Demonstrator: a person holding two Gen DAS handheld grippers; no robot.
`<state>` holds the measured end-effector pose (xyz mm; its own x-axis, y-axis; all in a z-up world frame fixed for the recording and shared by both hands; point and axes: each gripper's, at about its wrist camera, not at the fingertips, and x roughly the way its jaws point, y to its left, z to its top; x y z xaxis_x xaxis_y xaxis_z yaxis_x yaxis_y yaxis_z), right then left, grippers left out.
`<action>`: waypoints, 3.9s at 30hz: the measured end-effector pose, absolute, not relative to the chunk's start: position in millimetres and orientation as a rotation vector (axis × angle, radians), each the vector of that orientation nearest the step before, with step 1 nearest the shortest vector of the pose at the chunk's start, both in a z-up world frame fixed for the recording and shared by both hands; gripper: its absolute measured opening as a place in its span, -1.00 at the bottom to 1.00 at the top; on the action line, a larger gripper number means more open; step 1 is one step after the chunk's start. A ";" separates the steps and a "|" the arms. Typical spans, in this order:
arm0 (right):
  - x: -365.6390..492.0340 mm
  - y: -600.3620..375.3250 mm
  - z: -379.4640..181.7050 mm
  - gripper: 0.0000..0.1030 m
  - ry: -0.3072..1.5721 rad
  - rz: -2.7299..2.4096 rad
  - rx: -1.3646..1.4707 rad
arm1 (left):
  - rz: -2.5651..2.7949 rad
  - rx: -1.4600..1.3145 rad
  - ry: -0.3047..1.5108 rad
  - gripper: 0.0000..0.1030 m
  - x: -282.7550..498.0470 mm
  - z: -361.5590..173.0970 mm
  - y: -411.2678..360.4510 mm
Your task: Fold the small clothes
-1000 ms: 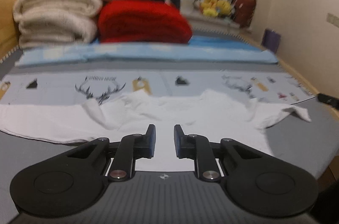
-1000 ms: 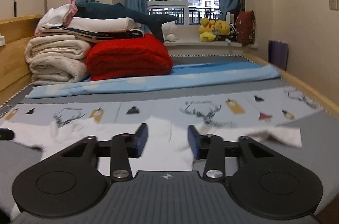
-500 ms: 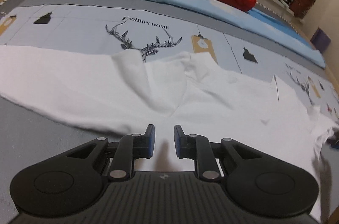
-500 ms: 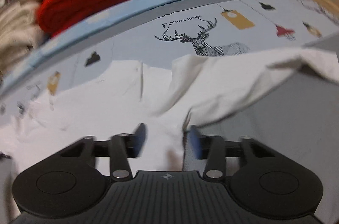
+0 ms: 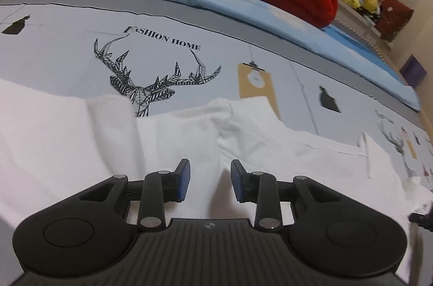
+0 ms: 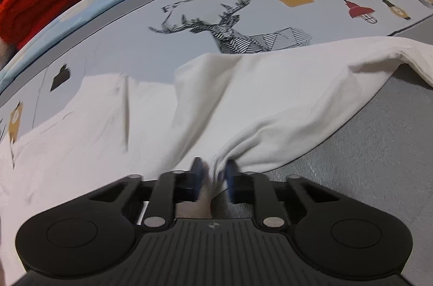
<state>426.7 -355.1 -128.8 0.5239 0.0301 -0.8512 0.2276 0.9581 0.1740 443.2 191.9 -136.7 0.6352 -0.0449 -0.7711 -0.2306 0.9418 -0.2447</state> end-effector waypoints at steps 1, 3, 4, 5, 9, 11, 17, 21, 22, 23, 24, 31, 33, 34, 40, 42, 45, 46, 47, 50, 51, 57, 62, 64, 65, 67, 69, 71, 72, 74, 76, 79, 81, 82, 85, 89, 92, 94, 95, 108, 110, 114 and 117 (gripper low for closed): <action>429.1 -355.6 -129.4 -0.82 1.014 -0.122 0.284 | 0.118 -0.334 0.882 -0.30 448.2 -140.1 192.3; 433.4 -354.8 -130.6 -0.88 1.008 -0.128 0.293 | 0.128 -0.326 0.876 -0.30 456.6 -144.7 193.1; 435.6 -354.5 -131.3 -0.89 1.004 -0.130 0.295 | 0.127 -0.307 0.868 -0.37 460.1 -145.3 192.1; 437.5 -353.4 -131.9 -0.91 0.999 -0.131 0.291 | 0.132 -0.273 0.864 -0.50 464.1 -145.8 190.0; 449.0 -350.9 -132.9 -0.92 0.968 -0.141 0.298 | 0.135 -0.226 0.831 -0.98 479.9 -147.7 192.6; 456.3 -351.3 -133.6 -0.93 0.950 -0.148 0.310 | 0.139 -0.223 0.814 -0.98 488.4 -149.8 195.0; 478.6 -354.5 -135.2 -0.94 0.888 -0.184 0.338 | 0.137 -0.219 0.767 -0.98 519.6 -149.1 197.1; 490.5 -362.3 -133.0 -0.94 0.839 -0.199 0.374 | 0.136 -0.236 0.749 -0.98 534.1 -150.9 199.1; 493.5 -363.6 -132.8 -0.93 0.830 -0.197 0.378 | 0.129 -0.241 0.757 -0.97 535.9 -151.1 199.5; 495.7 -364.4 -133.4 -0.93 0.825 -0.197 0.379 | 0.125 -0.250 0.767 -0.96 536.6 -150.3 199.9; 497.7 -364.3 -135.2 -0.93 0.832 -0.197 0.379 | 0.123 -0.261 0.772 -0.92 535.4 -148.3 200.7; 486.9 -359.9 -133.0 -0.42 0.912 -0.150 0.339 | -0.029 -0.340 0.842 -0.47 497.2 -125.4 199.0; 474.6 -358.5 -129.7 -0.29 0.933 -0.135 0.331 | -0.056 -0.348 0.888 -0.47 477.1 -123.6 194.6; 467.4 -357.1 -128.7 -0.29 0.951 -0.114 0.323 | -0.067 -0.346 0.911 -0.47 465.4 -123.6 191.9; 412.8 -347.5 -126.4 -0.20 1.112 -0.064 0.202 | -0.093 -0.232 1.107 -0.47 378.7 -133.9 169.5; 387.4 -349.3 -124.8 -0.20 1.154 -0.068 0.212 | -0.071 -0.174 1.142 -0.47 346.9 -135.2 165.2; 346.6 -351.5 -123.1 -0.20 1.198 -0.084 0.193 | -0.039 -0.175 1.157 -0.47 296.6 -134.1 166.6; 332.4 -352.3 -123.0 -0.20 1.207 -0.085 0.183 | -0.014 -0.184 1.174 -0.47 279.8 -134.4 168.0; 317.5 -353.8 -123.3 -0.20 1.215 -0.085 0.180 | 0.009 -0.185 1.196 -0.47 265.5 -135.0 169.0; 275.8 -358.6 -123.8 -0.20 1.228 -0.087 0.178 | 0.041 -0.215 1.201 -0.48 214.7 -137.0 171.9; 264.4 -359.2 -122.5 -0.20 1.238 -0.093 0.169 | 0.044 -0.233 1.198 -0.48 200.6 -136.8 173.4; 217.6 -367.5 -117.9 -0.24 1.262 -0.133 0.197 | 0.079 -0.250 1.181 -0.85 155.1 -132.0 166.8; 196.6 -369.3 -103.9 -0.88 1.198 -0.105 0.220 | 0.102 -0.226 1.064 -0.89 135.3 -106.1 153.5; 191.5 -375.5 -87.7 -0.88 1.108 -0.100 0.255 | 0.109 -0.255 1.034 -0.88 129.6 -100.1 156.0; 190.2 -378.9 -83.9 -0.88 1.079 -0.106 0.273 | 0.118 -0.248 1.054 -0.87 130.2 -102.6 155.4; 188.9 -382.5 -90.4 -0.86 1.099 -0.144 0.279 | 0.123 -0.240 1.108 -0.80 133.0 -110.4 154.2; 189.7 -383.1 -104.3 -0.69 1.178 -0.190 0.274 | 0.158 -0.225 1.122 -0.73 133.4 -112.7 154.7; 187.2 -382.7 -101.4 -0.51 1.162 -0.229 0.268 | 0.156 -0.219 1.068 -0.73 131.3 -103.7 154.6; 184.5 -381.8 -93.3 -0.50 1.109 -0.236 0.265 | 0.143 -0.227 1.044 -0.73 131.9 -99.9 154.3; 178.2 -373.3 -77.8 -0.41 1.010 -0.198 0.258 | 0.095 -0.253 1.008 -0.73 132.4 -94.6 150.6; 175.6 -364.9 -70.4 -0.18 0.954 -0.128 0.240 | 0.054 -0.264 1.034 -0.68 136.2 -99.8 145.4; 181.8 -351.8 -86.9 -0.09 1.087 -0.045 0.186 | 0.031 -0.245 1.174 -0.54 140.5 -120.2 134.4; 183.3 -345.3 -105.4 -0.11 1.209 -0.083 0.128 | 0.037 -0.191 1.193 -0.54 137.6 -121.9 127.0; 181.7 -344.4 -106.4 -0.12 1.211 -0.090 0.130 | 0.035 -0.180 1.188 -0.54 137.2 -118.0 124.5; 179.3 -342.2 -95.2 -0.09 1.162 -0.061 0.151 | 0.011 -0.197 1.151 -0.47 135.8 -109.5 123.2; 182.5 -334.7 -106.1 -0.07 1.245 -0.060 0.079 | 0.042 -0.180 1.212 -0.42 138.8 -118.5 125.1; 180.4 -320.6 -92.5 -0.08 1.189 -0.047 0.049 | 0.036 -0.232 1.145 -0.41 134.9 -102.9 127.2; 180.7 -322.3 -68.2 -0.08 1.089 -0.032 0.096 | 0.038 -0.249 1.081 -0.22 131.4 -91.9 131.3; 182.0 -323.7 -53.4 -0.08 1.024 -0.018 0.122 | 0.045 -0.247 1.043 -0.16 129.8 -85.3 131.3; 216.1 -364.6 35.8 0.11 0.490 0.087 0.161 | 0.164 -0.076 0.662 0.33 135.6 -5.4 97.5; 219.2 -361.8 32.2 0.11 0.460 0.081 0.170 | 0.171 -0.091 0.593 0.40 139.4 22.4 96.3; 224.9 -350.7 23.7 0.11 0.480 0.068 0.170 | 0.138 -0.103 0.427 0.63 156.7 62.9 93.1; 225.7 -342.9 22.4 0.11 0.494 0.065 0.162 | 0.134 -0.084 0.415 0.63 185.1 70.1 89.7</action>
<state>225.7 -342.9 22.4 0.8788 0.1009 -0.4664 -0.0229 0.9852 0.1700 185.1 89.7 70.1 0.9064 0.1126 -0.4072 -0.1471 0.9876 -0.0543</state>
